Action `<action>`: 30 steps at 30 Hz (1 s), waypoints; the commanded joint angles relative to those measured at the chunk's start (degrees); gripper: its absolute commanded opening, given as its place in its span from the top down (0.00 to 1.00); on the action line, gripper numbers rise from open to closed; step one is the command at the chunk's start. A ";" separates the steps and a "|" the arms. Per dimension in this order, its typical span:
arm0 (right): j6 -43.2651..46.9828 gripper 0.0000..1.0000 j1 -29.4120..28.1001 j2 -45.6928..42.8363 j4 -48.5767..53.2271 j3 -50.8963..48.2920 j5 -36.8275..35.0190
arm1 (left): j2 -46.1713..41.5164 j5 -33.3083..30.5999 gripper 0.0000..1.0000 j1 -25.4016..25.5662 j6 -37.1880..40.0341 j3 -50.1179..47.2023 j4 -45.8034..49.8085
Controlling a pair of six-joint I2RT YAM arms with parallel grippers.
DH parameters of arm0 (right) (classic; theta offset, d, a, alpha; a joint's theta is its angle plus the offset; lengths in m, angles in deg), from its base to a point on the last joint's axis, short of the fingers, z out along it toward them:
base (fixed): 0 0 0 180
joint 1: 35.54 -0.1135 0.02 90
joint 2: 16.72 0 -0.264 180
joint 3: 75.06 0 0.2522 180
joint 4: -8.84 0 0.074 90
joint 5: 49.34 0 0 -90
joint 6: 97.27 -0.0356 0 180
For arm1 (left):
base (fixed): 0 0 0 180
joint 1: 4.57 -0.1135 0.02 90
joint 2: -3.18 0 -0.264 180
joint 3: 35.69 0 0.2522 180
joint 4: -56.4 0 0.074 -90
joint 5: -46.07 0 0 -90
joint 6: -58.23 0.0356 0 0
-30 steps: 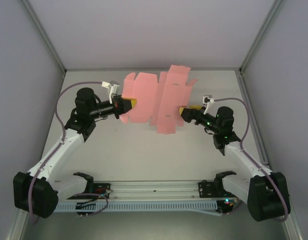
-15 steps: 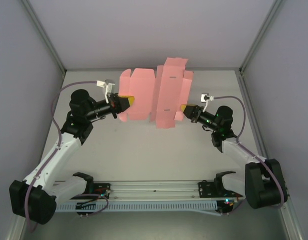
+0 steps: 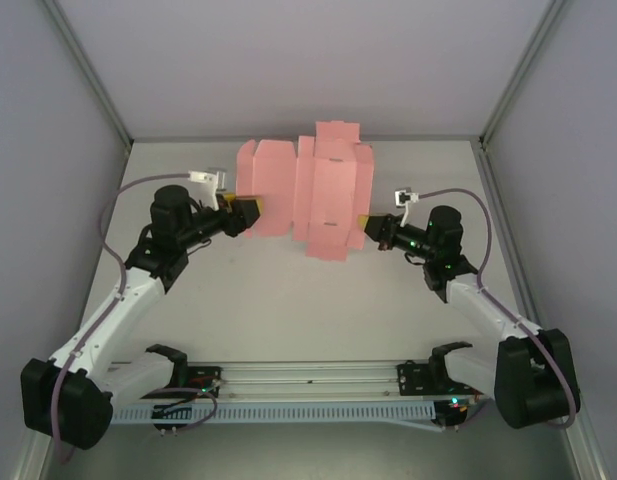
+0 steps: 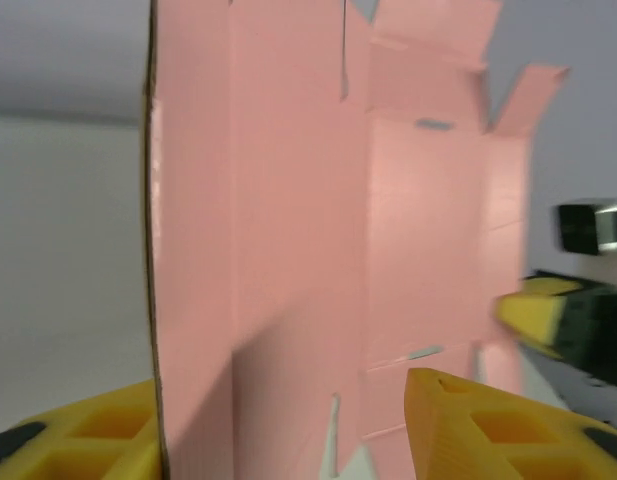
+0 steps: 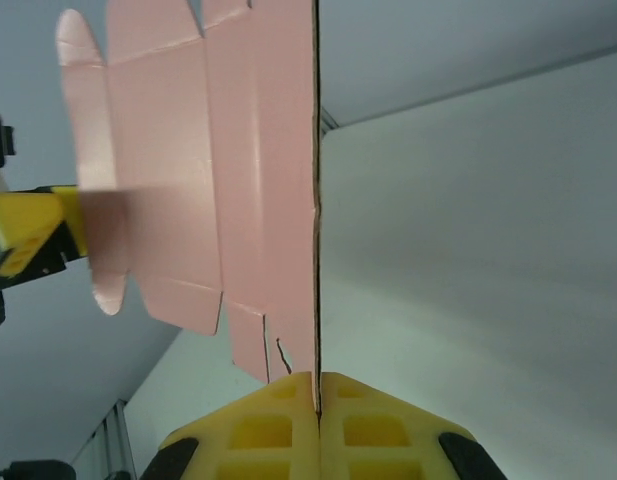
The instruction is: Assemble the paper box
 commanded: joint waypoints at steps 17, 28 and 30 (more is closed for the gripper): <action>31.37 1.00 -12.69 5.81 42.26 12.99 -36.35 | 4.86 -18.78 0.00 0.32 -1.15 -8.69 11.57; 62.37 1.00 -23.00 15.42 31.06 18.36 -67.31 | 1.31 -18.43 0.00 0.33 0.49 -4.59 13.51; 67.42 1.00 -24.74 17.37 26.48 18.44 -70.51 | 0.71 -18.73 0.00 0.28 0.36 -4.45 13.67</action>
